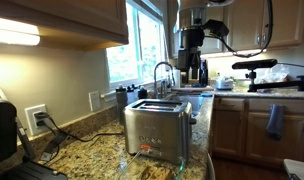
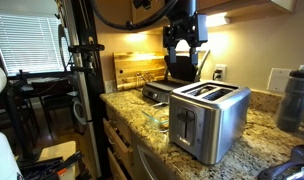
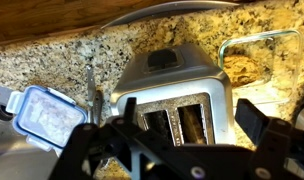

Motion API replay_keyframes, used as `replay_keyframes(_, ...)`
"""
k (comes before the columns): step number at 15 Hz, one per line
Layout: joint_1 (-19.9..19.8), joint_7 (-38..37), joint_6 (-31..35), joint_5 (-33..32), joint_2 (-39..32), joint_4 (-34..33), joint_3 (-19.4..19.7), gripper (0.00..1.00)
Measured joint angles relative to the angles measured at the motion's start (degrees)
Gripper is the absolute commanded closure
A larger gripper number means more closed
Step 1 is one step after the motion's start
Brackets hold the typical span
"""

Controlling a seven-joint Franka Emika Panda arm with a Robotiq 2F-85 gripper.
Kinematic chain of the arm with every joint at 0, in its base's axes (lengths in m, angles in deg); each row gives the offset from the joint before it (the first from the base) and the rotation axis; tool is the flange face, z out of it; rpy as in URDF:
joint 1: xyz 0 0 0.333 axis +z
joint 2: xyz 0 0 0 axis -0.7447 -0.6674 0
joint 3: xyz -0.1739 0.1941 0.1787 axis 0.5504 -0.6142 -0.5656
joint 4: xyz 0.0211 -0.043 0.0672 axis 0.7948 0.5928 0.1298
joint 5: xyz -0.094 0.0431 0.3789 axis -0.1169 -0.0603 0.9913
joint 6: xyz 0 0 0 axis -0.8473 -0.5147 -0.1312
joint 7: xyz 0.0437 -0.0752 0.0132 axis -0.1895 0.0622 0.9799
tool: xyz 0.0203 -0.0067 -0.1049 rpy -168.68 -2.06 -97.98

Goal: Put a slice of bread in the toaster then push the toaster lever down

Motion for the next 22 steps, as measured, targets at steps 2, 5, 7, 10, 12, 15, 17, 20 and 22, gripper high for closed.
replay_keyframes(2,-0.16,0.02,-0.03,0.02,0.88,0.95,0.11,0.0)
replay_keyframes(5,-0.2,0.06,0.0,0.12,2.38,2.69,0.12,0.0)
replay_keyframes(7,-0.2,0.12,0.11,0.16,3.41,3.93,0.12,0.0)
replay_keyframes(10,-0.2,0.19,0.6,0.31,4.71,5.65,0.12,0.0)
replay_keyframes(12,-0.2,0.26,1.61,0.45,5.02,6.53,0.12,0.0)
replay_keyframes(15,-0.2,0.31,4.1,0.45,5.03,8.03,0.12,0.0)
replay_keyframes(17,-0.2,0.31,5.8,0.45,5.02,9.23,0.12,0.27)
replay_keyframes(20,-0.2,0.31,8.16,0.46,4.94,10.79,0.19,0.38)
replay_keyframes(22,-0.2,0.33,9.48,0.47,4.7,11.41,0.36,0.52)
